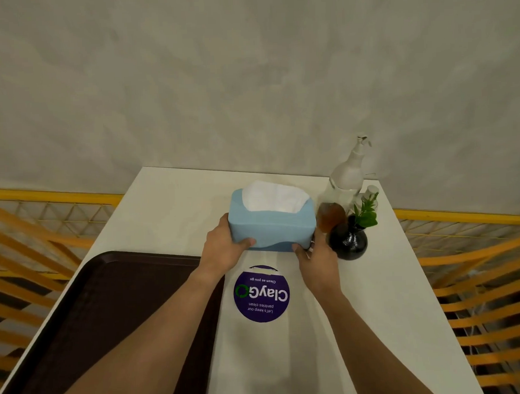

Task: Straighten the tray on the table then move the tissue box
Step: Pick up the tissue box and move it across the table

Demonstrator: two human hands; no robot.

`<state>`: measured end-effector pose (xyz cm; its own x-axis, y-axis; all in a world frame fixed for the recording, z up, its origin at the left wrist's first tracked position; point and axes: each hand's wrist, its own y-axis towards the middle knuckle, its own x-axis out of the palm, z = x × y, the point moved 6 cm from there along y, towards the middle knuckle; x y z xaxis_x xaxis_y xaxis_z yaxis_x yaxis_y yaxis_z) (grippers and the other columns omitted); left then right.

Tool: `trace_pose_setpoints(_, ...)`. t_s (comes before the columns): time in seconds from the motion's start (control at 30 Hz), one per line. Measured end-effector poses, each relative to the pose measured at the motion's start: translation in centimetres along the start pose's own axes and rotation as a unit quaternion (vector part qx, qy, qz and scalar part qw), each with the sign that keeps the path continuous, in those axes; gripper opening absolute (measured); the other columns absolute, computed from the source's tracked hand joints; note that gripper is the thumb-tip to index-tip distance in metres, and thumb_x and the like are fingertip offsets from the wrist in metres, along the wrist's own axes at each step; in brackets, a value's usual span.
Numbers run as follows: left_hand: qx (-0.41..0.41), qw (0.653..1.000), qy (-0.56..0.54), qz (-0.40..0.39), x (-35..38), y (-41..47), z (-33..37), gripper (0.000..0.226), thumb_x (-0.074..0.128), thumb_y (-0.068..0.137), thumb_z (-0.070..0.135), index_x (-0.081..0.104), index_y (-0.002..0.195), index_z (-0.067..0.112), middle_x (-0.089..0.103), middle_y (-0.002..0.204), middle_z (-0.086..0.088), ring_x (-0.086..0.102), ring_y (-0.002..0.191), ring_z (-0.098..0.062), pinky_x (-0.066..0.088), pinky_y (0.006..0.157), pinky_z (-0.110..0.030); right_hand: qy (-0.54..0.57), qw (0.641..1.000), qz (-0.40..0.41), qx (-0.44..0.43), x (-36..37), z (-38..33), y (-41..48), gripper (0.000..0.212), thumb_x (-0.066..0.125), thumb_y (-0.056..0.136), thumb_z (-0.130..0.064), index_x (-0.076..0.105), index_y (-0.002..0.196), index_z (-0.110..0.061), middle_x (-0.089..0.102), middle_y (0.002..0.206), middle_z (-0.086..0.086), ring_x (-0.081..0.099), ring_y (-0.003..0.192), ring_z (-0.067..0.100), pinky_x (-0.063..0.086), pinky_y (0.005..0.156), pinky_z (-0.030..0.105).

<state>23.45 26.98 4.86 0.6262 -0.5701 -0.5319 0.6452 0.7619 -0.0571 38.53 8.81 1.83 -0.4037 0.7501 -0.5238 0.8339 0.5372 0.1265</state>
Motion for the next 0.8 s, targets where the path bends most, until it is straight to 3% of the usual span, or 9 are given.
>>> trace_pose_setpoints(0.2, 0.023, 0.999, -0.006, 0.032, -5.9, 0.1, -0.9, 0.073, 0.082, 0.08, 0.028, 0.046, 0.142, 0.015, 0.064, 0.131, -0.006, 0.061, 0.116, -0.026, 0.047, 0.086, -0.028, 0.009, 1.0, -0.006, -0.018, 3.1, -4.5, -0.1, 0.05, 0.068, 0.095, -0.028, 0.048, 0.14, -0.021, 0.067, 0.126, 0.0, 0.066, 0.109, 0.019, 0.056, 0.092, 0.038)
trace_pose_setpoints(0.37, 0.03, 0.998, 0.011, 0.057, -12.4, 0.6, -3.1, 0.075, 0.083, 0.078, 0.034, 0.046, 0.142, 0.017, 0.065, 0.13, -0.004, 0.062, 0.116, -0.026, 0.046, 0.086, -0.028, 0.003, 0.999, -0.024, -0.049, 7.7, -9.2, -0.2, 0.05, 0.068, 0.096, -0.031, 0.049, 0.139, -0.017, 0.067, 0.127, 0.001, 0.066, 0.11, 0.02, 0.049, 0.087, 0.024)
trace_pose_setpoints(0.47, 0.03, 0.998, 0.015, 0.059, -16.0, 1.2, -4.9, 0.075, 0.083, 0.078, 0.035, 0.046, 0.142, 0.018, 0.065, 0.131, -0.004, 0.062, 0.116, -0.027, 0.047, 0.085, -0.03, 0.007, 0.998, -0.04, -0.044, 10.8, -11.6, -0.4, 0.048, 0.067, 0.096, -0.034, 0.05, 0.137, -0.017, 0.068, 0.123, -0.001, 0.067, 0.106, 0.02, 0.05, 0.081, 0.023)
trace_pose_setpoints(0.63, 0.022, 0.998, 0.009, 0.064, -21.3, 2.3, -7.9, 0.074, 0.084, 0.077, 0.034, 0.049, 0.14, 0.018, 0.066, 0.128, -0.004, 0.064, 0.114, -0.027, 0.053, 0.088, -0.036, -0.024, 0.998, -0.039, -0.047, 15.7, -15.3, -0.7, 0.048, 0.066, 0.096, -0.038, 0.049, 0.137, -0.021, 0.066, 0.122, -0.004, 0.056, 0.095, 0.005, 0.044, 0.077, 0.02)
trace_pose_setpoints(0.8, 0.03, 0.999, 0.008, 0.044, -24.7, 3.8, -10.2, 0.07, 0.083, 0.078, 0.03, 0.051, 0.138, 0.018, 0.066, 0.127, -0.003, 0.063, 0.114, -0.026, 0.052, 0.087, -0.037, -0.058, 0.997, -0.031, -0.039, 19.4, -17.0, -0.9, 0.048, 0.067, 0.094, -0.039, 0.051, 0.134, -0.018, 0.069, 0.12, 0.002, 0.066, 0.102, 0.023, 0.044, 0.076, 0.027)
